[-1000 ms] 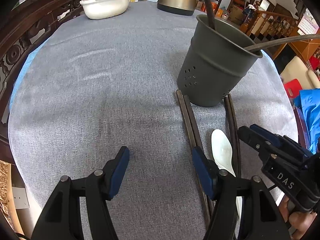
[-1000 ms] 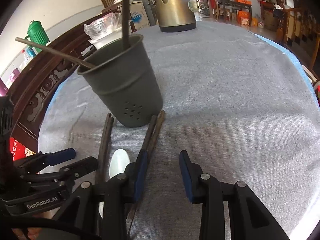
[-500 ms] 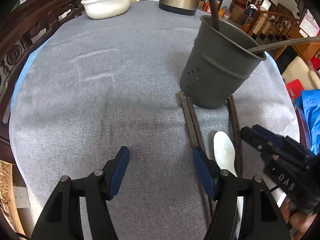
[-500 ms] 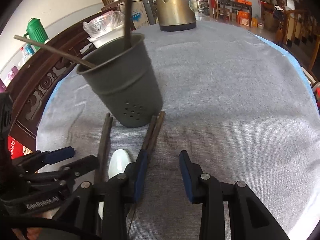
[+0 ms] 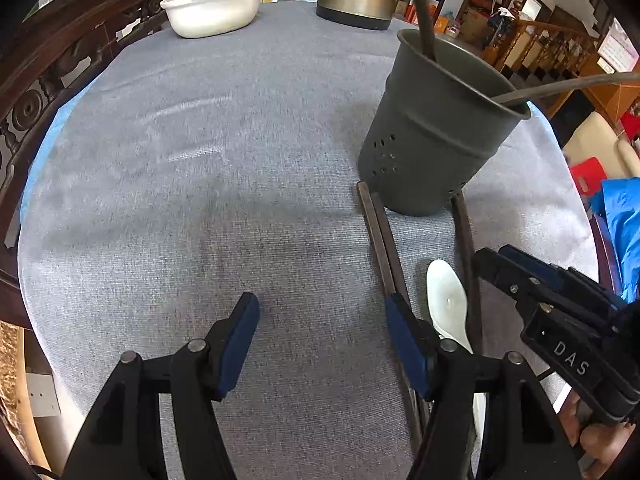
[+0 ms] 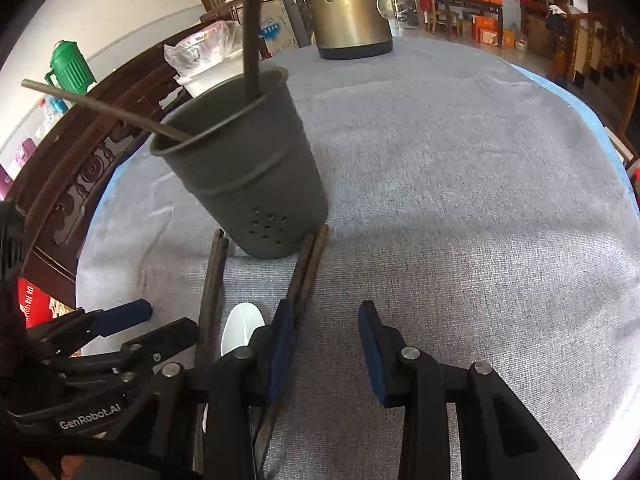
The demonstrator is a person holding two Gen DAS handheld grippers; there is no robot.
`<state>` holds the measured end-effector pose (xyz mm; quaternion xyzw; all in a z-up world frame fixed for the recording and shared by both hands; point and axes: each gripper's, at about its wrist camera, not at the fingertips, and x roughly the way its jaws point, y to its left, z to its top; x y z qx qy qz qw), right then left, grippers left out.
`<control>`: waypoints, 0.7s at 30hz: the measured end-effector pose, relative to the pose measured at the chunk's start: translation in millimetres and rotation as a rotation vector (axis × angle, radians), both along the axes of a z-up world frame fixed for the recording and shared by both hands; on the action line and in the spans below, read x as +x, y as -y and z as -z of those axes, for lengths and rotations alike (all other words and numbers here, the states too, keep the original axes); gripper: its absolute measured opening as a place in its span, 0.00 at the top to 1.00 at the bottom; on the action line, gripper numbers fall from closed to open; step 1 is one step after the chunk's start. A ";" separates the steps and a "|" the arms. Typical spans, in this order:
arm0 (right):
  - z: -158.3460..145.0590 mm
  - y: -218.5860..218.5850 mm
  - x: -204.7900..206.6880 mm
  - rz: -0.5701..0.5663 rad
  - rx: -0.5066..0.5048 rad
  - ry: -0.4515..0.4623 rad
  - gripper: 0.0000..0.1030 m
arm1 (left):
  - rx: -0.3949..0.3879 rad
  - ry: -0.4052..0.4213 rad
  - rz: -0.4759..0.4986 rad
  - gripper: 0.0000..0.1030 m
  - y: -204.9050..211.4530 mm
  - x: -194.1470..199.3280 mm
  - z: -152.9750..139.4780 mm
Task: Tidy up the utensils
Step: 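Position both open tools around the loose dark chopsticks beside the cup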
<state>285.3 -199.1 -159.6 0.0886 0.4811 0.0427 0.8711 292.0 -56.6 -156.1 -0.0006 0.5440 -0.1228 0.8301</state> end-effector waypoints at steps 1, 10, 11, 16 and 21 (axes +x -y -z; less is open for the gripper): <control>0.0 0.7 -0.2 0.001 -0.006 -0.001 0.65 | 0.002 0.001 0.000 0.35 -0.2 0.1 -0.2; 2.7 -2.2 8.1 -0.008 0.000 -0.013 0.65 | 0.052 0.009 0.004 0.35 3.1 3.1 2.1; 2.7 -0.4 8.1 -0.004 0.007 -0.018 0.65 | 0.044 0.006 -0.001 0.35 2.3 3.3 1.4; 0.6 -4.1 8.4 -0.019 -0.028 -0.021 0.65 | -0.017 -0.014 -0.031 0.35 -11.1 2.6 -2.3; 1.2 2.7 8.9 -0.003 -0.025 -0.035 0.65 | -0.047 0.012 -0.011 0.35 -13.0 -1.0 -14.5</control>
